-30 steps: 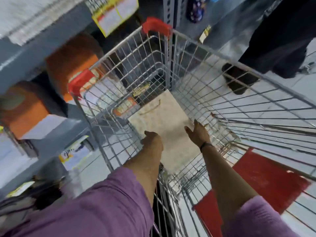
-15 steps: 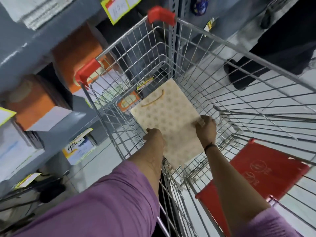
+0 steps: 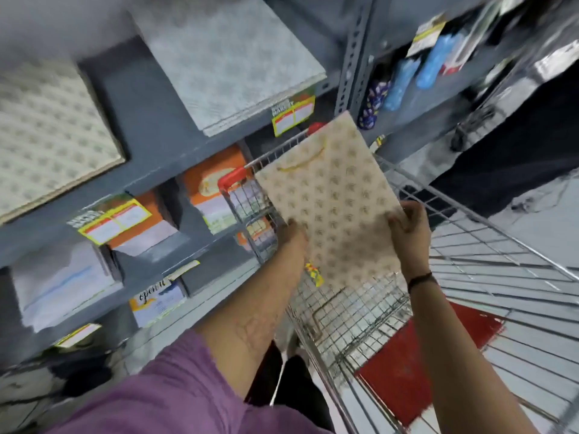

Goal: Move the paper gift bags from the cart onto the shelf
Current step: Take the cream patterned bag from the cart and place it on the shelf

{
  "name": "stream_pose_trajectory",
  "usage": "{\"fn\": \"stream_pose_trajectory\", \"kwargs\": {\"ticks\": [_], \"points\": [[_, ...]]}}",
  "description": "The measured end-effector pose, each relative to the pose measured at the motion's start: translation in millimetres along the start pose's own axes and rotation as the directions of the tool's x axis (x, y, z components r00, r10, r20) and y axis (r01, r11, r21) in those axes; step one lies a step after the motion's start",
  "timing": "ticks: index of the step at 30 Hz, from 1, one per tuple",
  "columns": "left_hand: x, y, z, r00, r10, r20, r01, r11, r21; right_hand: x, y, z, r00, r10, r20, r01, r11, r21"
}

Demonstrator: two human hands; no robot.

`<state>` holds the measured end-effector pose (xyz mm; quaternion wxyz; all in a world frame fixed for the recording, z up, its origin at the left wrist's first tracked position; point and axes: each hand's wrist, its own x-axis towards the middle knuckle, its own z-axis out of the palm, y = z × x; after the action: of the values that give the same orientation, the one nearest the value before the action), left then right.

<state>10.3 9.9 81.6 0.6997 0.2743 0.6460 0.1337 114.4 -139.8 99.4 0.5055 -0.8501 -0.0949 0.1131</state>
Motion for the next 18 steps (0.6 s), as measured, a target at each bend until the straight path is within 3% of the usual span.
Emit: {"fn": "stream_pose_trajectory", "kwargs": {"ticks": [4,7,12,18], "points": [[-33,52,-17,0.984,0.151,0.098,-0.152,0.988,-0.004,-4,-52,-2,0.995,-0.095,-0.005,0.095,0.99,0.101],[-57,86,-43,0.942,0.309,0.128,-0.314,0.949,0.022,-16,-90,3,0.997,-0.065,0.033,0.054,0.961,0.271],[-90,129,-94,0.785,0.616,0.075,-0.62,0.777,0.107,-45,-130,26,0.993,-0.067,0.094,0.02,0.903,0.43],[-99,175,-182,0.696,0.717,0.044,-0.717,0.691,0.093,-103,-166,85,0.962,-0.089,0.259,-0.054,0.866,0.498]]}}
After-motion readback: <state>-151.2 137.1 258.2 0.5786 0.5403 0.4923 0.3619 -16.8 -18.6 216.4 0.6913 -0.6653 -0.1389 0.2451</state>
